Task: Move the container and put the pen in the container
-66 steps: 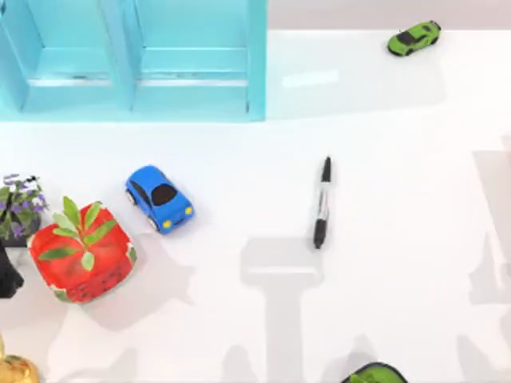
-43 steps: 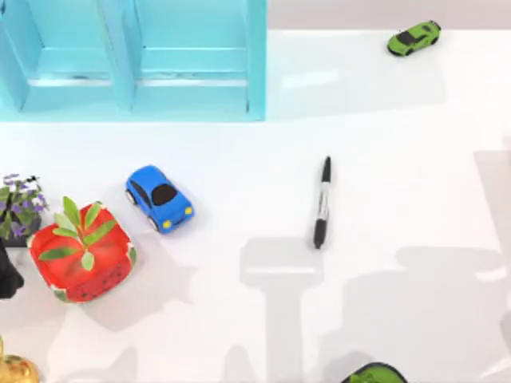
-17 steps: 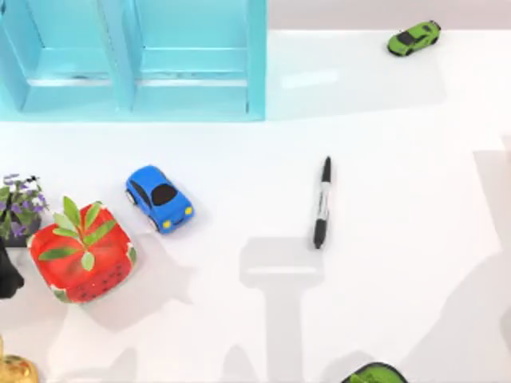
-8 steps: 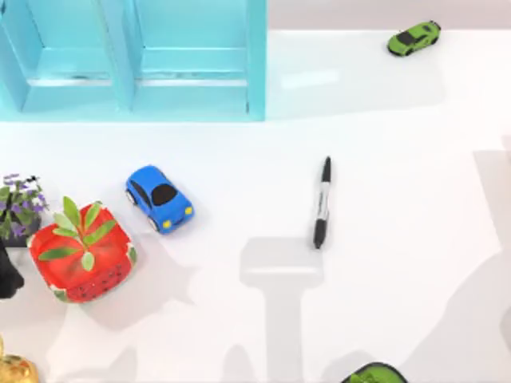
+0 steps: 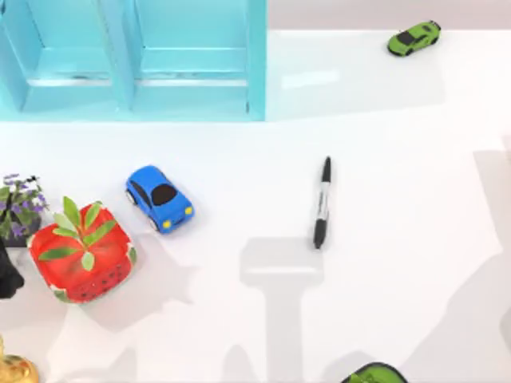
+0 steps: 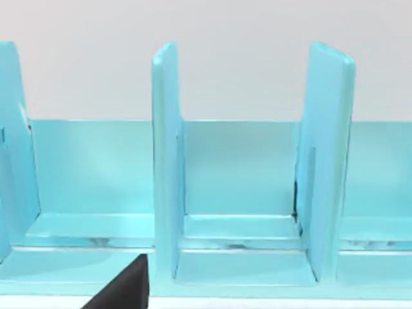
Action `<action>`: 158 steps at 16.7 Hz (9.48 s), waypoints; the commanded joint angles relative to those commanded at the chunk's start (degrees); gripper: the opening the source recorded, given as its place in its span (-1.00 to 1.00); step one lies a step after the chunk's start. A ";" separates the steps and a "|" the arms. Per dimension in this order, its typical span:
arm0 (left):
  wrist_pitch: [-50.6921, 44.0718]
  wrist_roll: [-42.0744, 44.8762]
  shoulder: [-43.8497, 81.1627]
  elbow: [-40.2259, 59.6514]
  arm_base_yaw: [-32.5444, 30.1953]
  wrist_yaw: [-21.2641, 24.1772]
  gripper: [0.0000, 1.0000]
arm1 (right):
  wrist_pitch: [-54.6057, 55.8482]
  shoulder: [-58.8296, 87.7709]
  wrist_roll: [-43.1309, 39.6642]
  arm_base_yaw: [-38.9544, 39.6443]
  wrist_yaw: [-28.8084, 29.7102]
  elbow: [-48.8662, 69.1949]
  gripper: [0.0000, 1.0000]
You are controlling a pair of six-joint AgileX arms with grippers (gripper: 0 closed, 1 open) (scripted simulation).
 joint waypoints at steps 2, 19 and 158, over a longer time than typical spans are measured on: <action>0.00 0.00 0.00 0.00 0.00 0.00 1.00 | 0.00 0.00 0.00 0.00 0.00 0.00 -1.00; 0.00 0.00 0.00 0.00 0.00 0.00 1.00 | -23.76 -9.25 17.89 17.65 0.09 12.98 -1.00; 0.00 0.00 0.00 0.00 0.00 0.00 1.00 | -17.21 32.35 74.46 63.50 5.40 47.09 -1.00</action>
